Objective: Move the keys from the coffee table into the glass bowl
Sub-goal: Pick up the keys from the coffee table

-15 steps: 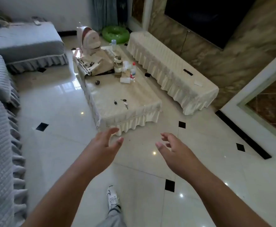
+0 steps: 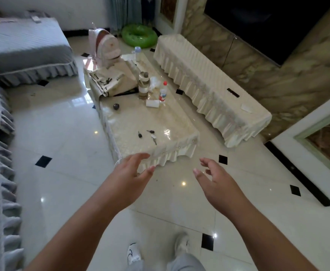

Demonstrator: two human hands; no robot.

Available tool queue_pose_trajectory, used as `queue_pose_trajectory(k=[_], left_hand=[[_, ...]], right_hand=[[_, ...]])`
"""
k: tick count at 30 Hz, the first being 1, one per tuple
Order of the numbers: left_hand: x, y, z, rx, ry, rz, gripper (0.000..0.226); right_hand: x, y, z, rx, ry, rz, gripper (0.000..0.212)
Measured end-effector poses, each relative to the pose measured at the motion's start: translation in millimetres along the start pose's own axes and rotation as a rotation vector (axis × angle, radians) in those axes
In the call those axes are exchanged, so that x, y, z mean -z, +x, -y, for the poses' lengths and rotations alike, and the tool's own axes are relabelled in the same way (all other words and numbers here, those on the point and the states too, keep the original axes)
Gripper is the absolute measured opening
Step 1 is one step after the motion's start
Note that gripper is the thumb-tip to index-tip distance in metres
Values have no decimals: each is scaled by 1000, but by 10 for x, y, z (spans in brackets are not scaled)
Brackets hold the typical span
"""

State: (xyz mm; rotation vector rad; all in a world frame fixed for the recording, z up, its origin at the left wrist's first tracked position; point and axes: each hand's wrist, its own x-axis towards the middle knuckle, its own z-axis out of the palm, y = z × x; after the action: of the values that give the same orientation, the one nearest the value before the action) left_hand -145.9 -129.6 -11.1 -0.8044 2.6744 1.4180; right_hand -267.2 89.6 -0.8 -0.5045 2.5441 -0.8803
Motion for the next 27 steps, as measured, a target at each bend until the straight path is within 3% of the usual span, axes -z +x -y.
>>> queue_pose_trajectory(k=[9, 17, 22, 27], left_hand=[[69, 748, -10, 127, 58, -93, 45], [-22, 1510, -437, 273, 55, -261, 45], [-187, 1957, -598, 337, 44, -339, 47], [-230, 2287, -653, 404, 47, -348, 48]], right_hand=[[55, 1197, 111, 118, 4, 75, 57], [470, 2488, 199, 283, -59, 235, 56], [596, 3142, 197, 362, -212, 281, 55], [567, 3600, 235, 353, -219, 362, 55]])
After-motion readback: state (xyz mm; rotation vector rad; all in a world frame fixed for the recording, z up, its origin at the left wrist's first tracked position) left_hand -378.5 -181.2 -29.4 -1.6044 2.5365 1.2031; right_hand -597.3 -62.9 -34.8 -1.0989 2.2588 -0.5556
